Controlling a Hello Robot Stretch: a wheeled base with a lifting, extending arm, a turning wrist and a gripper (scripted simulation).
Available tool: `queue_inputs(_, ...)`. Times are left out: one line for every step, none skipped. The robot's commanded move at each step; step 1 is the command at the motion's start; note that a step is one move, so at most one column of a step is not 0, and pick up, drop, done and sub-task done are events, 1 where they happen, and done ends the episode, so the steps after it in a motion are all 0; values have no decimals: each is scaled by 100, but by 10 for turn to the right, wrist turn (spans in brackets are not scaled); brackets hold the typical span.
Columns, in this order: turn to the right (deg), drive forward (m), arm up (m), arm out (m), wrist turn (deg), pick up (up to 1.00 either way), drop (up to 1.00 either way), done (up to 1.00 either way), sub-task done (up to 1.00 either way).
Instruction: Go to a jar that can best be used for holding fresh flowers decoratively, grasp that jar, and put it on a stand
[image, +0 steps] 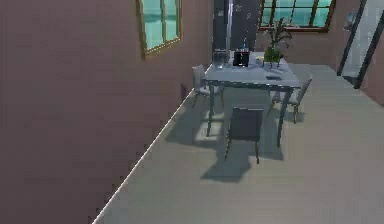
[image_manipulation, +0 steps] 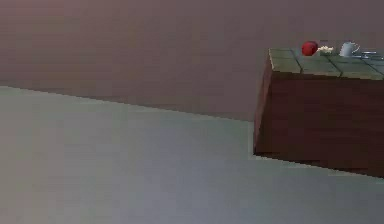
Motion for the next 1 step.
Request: queue_inputs(0,100,0,0,0,0,0,0,0)
